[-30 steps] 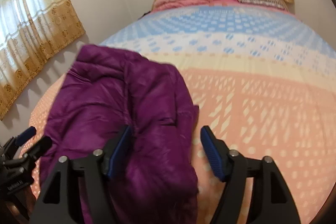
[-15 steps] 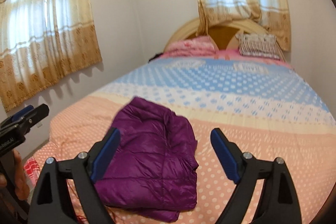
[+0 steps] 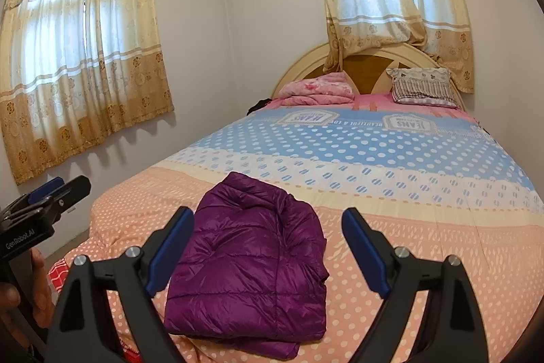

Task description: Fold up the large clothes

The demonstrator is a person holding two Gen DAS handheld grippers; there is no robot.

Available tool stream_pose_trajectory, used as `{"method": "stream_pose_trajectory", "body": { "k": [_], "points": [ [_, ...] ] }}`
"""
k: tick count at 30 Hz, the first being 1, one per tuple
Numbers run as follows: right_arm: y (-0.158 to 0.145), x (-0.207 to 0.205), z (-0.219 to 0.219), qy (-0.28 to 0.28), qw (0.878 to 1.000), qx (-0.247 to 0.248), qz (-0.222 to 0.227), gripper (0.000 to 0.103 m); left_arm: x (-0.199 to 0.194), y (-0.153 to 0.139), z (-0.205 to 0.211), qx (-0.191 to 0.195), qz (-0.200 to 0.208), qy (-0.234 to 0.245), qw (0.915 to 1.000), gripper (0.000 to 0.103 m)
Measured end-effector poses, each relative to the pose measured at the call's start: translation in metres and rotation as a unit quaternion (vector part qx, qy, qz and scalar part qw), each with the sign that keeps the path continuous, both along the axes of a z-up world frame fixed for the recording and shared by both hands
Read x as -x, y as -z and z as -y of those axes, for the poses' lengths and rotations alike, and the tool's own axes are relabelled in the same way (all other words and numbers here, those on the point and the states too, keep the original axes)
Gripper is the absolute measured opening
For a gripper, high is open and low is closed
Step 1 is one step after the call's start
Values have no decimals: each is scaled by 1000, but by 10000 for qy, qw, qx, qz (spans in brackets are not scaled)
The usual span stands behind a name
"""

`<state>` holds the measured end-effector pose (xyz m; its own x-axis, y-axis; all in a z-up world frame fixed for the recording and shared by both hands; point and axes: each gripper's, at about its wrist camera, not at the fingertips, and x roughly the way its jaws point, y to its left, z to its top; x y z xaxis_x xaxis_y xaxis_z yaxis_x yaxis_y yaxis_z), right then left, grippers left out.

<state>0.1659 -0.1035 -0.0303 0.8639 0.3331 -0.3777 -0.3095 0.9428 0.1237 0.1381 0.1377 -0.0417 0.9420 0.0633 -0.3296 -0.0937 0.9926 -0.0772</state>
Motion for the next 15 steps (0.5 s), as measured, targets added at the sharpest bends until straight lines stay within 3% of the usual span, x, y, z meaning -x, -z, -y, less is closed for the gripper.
{"method": "stream_pose_trajectory", "body": {
  "k": [15],
  "points": [
    [5,2,-3,-26,10000,-54,-73,91,0,2,2,-44,-39,18,10000,94]
  ]
}}
